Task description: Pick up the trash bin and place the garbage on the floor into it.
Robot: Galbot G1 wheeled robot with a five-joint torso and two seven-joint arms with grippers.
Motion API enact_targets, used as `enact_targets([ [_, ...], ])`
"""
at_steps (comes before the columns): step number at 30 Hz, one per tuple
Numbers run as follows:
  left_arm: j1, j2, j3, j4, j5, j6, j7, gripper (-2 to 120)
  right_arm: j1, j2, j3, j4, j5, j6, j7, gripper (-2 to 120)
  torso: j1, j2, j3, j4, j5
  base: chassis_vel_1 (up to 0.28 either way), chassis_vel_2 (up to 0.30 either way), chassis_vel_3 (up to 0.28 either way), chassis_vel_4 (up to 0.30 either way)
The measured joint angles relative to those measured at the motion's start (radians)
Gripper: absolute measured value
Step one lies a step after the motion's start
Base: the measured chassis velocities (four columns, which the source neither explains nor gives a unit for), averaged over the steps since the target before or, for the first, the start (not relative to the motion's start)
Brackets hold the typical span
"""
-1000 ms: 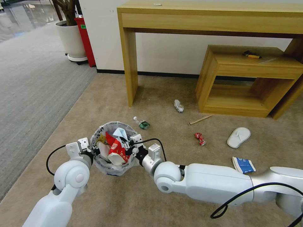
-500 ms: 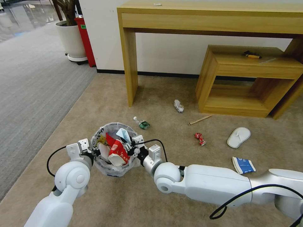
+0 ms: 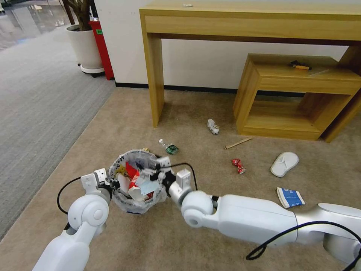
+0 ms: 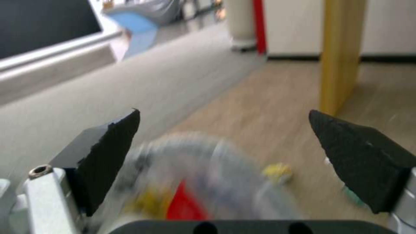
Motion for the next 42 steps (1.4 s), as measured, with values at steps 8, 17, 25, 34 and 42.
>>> enact_targets([
  [8, -0.015, -0.013, -0.013, 0.002, 0.000, -0.002, 0.001, 0, -0.077, -0.083, 0.224, -0.006, -0.048, -0.019, -0.024, 100, 0.000, 0.000, 0.000, 0.0000, 0.0002, 0.000, 0.000, 0.000, 0.000],
  [17, -0.017, -0.040, -0.029, -0.009, 0.011, -0.005, 0.014, 0, -0.392, -0.182, 0.666, 0.046, -0.192, -0.062, -0.040, 100, 0.000, 0.000, 0.000, -0.0002, 0.0003, 0.000, 0.000, 0.000, 0.000],
  [25, -0.019, -0.087, -0.013, -0.003, 0.038, -0.007, 0.024, 0, -0.705, -0.206, 1.046, 0.068, -0.265, -0.063, -0.089, 100, 0.000, 0.000, 0.000, -0.0003, 0.0001, 0.000, 0.000, 0.000, 0.000],
  [34, -0.012, -0.111, -0.009, -0.004, 0.051, -0.007, 0.037, 0, -0.868, -0.163, 1.229, 0.013, -0.414, -0.008, -0.123, 100, 0.000, 0.000, 0.000, 0.0000, 0.0000, 0.000, 0.000, 0.000, 0.000],
  [42, 0.005, -0.130, -0.015, -0.006, 0.070, -0.013, 0.055, 0, -1.026, -0.097, 1.337, -0.014, -0.539, 0.073, -0.174, 100, 0.000, 0.000, 0.000, -0.0003, 0.0002, 0.000, 0.000, 0.000, 0.000],
])
